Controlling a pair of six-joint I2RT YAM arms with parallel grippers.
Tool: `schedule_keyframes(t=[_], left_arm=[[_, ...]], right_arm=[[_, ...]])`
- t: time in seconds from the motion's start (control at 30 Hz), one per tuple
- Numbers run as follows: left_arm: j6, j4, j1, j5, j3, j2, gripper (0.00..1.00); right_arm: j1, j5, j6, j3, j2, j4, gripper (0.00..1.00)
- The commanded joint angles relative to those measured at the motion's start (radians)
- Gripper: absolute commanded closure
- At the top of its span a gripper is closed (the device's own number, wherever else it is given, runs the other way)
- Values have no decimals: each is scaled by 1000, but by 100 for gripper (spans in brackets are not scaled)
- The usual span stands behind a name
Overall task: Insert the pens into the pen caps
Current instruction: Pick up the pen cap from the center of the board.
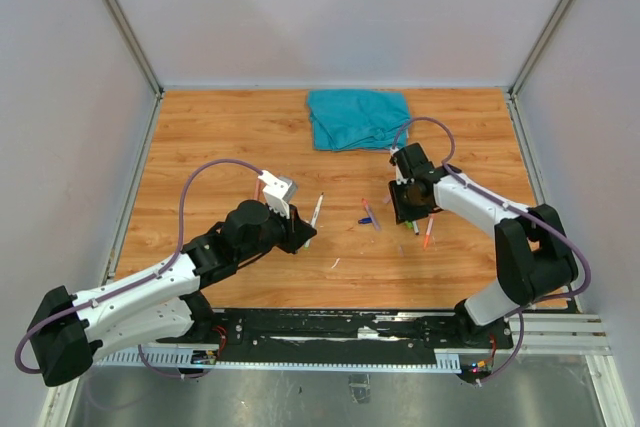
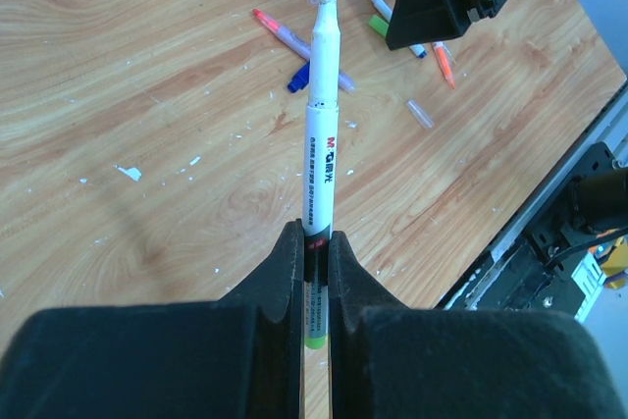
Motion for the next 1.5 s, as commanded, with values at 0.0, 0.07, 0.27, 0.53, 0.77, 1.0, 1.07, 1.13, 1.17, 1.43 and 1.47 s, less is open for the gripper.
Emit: schedule_keyframes(t=[0.0, 0.07, 0.27, 0.53, 0.77, 1.0, 1.07, 1.13, 1.17, 1.43, 1.47], left_arm=[[15, 10, 3, 7, 31, -3, 99], [17, 8, 3, 7, 30, -3, 99], [15, 15, 3, 9, 29, 5, 99], [15, 15, 3, 13, 29, 8, 99], [15, 13, 3, 10, 33, 8, 99], [15, 14, 3, 10, 34, 13, 99], [14, 13, 3, 8, 34, 11, 100], [15, 9, 3, 7, 35, 7, 99], [15, 5, 3, 5, 36, 4, 100], [17, -57, 3, -37, 65, -44, 100], [16, -73, 3, -55, 74, -56, 99]], right_arm=[[-12, 35, -16, 36, 30, -20, 66], [-12, 49, -21, 40, 41, -22, 66], [-12, 73, -31, 51, 72, -22, 66], [-18, 81, -39, 56, 109, -22, 67], [-18, 69, -42, 53, 132, -19, 69], [-18, 66, -38, 49, 148, -21, 72], [-18, 73, -26, 48, 155, -27, 75], [-18, 80, -21, 46, 159, -29, 79], [-18, 84, -19, 45, 159, -29, 80], [-10, 74, -31, 29, 33, -10, 89], [-4, 56, -48, 27, 1, -1, 90]])
